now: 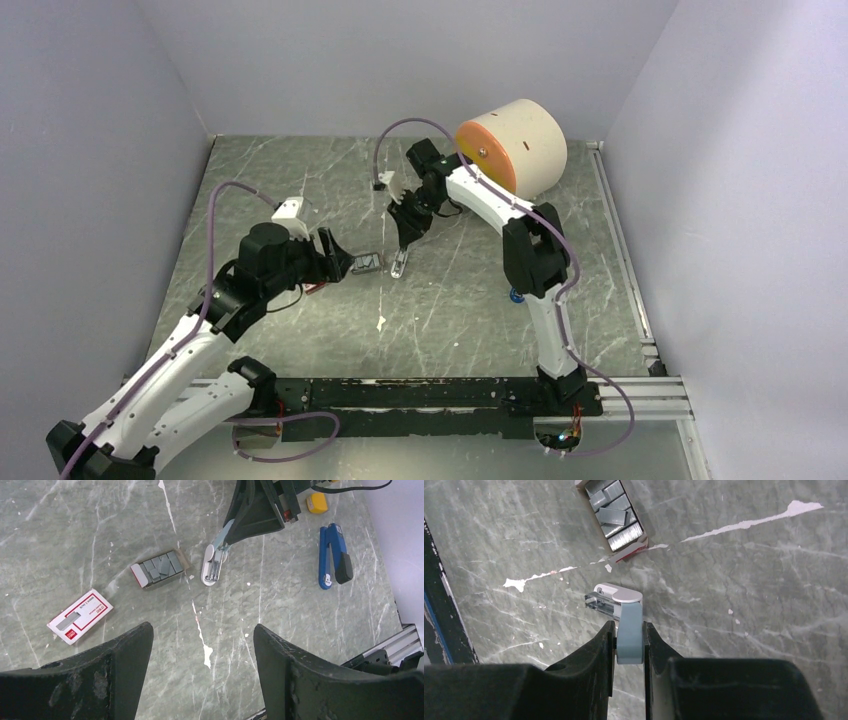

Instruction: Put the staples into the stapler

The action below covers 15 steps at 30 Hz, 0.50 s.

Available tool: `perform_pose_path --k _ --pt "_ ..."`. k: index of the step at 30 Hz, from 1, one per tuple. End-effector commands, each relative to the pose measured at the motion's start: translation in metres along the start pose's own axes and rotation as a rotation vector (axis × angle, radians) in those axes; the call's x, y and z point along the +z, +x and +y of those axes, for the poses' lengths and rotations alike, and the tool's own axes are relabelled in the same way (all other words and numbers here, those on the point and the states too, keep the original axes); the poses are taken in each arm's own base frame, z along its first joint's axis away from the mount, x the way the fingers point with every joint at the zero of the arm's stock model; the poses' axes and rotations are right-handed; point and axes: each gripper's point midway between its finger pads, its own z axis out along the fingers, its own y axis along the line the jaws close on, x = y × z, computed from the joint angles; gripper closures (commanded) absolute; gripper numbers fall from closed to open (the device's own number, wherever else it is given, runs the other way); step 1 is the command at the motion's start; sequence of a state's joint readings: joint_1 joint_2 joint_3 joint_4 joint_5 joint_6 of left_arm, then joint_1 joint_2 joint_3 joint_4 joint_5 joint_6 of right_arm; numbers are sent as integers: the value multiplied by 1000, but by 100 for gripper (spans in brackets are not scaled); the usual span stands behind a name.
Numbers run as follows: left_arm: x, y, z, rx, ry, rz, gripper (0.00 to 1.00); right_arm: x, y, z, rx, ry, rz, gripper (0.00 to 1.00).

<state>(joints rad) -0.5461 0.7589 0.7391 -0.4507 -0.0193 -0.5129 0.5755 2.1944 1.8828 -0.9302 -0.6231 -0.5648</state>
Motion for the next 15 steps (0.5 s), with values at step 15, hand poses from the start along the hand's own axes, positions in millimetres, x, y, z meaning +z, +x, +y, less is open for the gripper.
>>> perform_pose_path --k 15 --pt "26 3 -1 7 -8 28 22 5 7 -12 52 -124 -2 51"
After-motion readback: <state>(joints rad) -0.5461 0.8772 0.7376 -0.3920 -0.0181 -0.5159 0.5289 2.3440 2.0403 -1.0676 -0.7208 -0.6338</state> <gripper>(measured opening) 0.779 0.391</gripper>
